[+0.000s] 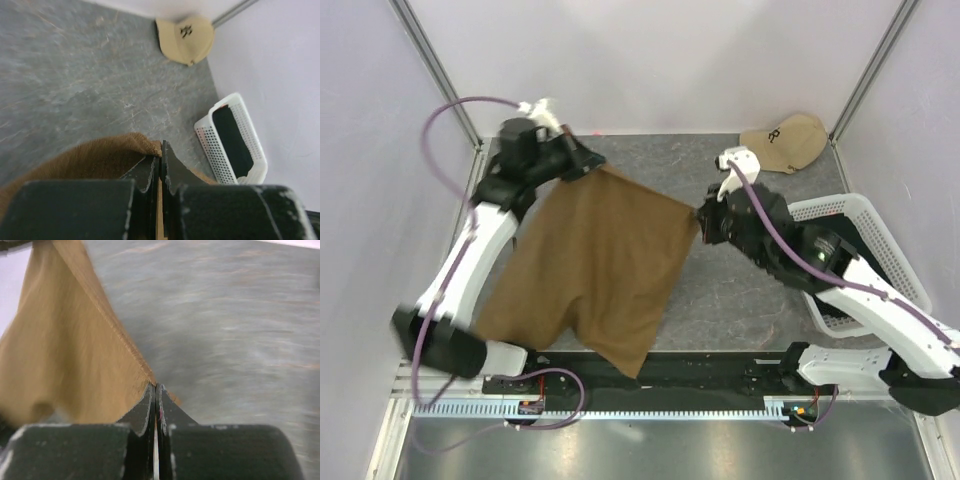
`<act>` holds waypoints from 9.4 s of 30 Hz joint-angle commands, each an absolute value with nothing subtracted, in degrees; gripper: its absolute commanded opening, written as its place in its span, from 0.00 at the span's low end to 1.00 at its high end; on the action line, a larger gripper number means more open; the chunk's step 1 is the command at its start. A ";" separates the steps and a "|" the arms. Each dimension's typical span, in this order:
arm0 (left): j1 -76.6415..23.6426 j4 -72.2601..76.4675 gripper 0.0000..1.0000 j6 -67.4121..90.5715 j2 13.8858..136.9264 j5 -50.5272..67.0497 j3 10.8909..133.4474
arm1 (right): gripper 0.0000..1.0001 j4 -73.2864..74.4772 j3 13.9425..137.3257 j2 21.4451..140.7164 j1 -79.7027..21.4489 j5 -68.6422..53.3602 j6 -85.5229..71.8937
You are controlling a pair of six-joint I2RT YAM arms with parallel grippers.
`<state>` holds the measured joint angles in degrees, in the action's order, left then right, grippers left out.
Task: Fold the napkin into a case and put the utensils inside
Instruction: Flatten out the crumpled napkin at the center of the board, then rotate the flattened napkin at the center of the board, then pick up the flattened napkin from the center of the board, then fold and flatten the napkin at the center of the board.
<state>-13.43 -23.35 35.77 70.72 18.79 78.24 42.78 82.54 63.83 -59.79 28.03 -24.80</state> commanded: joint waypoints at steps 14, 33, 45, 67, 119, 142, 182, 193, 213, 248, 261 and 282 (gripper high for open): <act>-20.30 -10.45 0.11 31.56 136.92 17.40 129.00 | 0.00 35.07 77.15 98.05 -13.03 16.16 -10.47; -13.27 -25.22 0.50 36.30 107.76 19.76 90.39 | 0.79 44.83 84.92 102.76 -25.47 32.09 -19.06; -21.18 -20.57 0.48 36.38 101.08 16.35 69.01 | 0.77 33.05 60.48 92.29 -41.84 21.97 -31.99; -17.67 -17.22 0.46 43.59 105.47 16.78 55.55 | 0.79 26.90 65.91 106.69 -36.74 28.21 -26.90; -19.51 -15.38 0.50 39.56 105.73 17.67 60.55 | 0.58 20.57 64.16 105.74 -26.89 17.58 -22.15; -17.58 -42.71 0.63 46.30 55.15 0.79 41.58 | 0.87 39.02 46.24 66.39 -26.72 16.08 -40.34; -13.45 -49.13 0.42 66.72 65.48 -5.54 34.01 | 0.62 34.91 35.68 64.95 -26.19 16.44 -44.76; -13.45 -50.45 0.58 63.71 63.98 -5.37 35.87 | 0.63 36.83 37.72 69.97 -26.02 16.26 -45.08; -13.27 -45.71 0.44 67.24 71.36 -5.45 33.31 | 0.52 37.18 35.51 68.82 -26.02 17.49 -55.46; -13.18 -41.31 0.02 64.86 65.22 -4.13 30.68 | 0.15 32.00 29.98 71.72 -23.73 13.10 -60.73; -13.18 -36.04 0.02 52.14 58.38 -0.18 35.85 | 0.00 25.15 36.81 60.39 -23.38 10.19 -48.71; -13.27 -30.40 0.02 28.92 36.74 11.43 82.17 | 0.00 36.56 86.04 38.95 -23.29 1.94 -22.67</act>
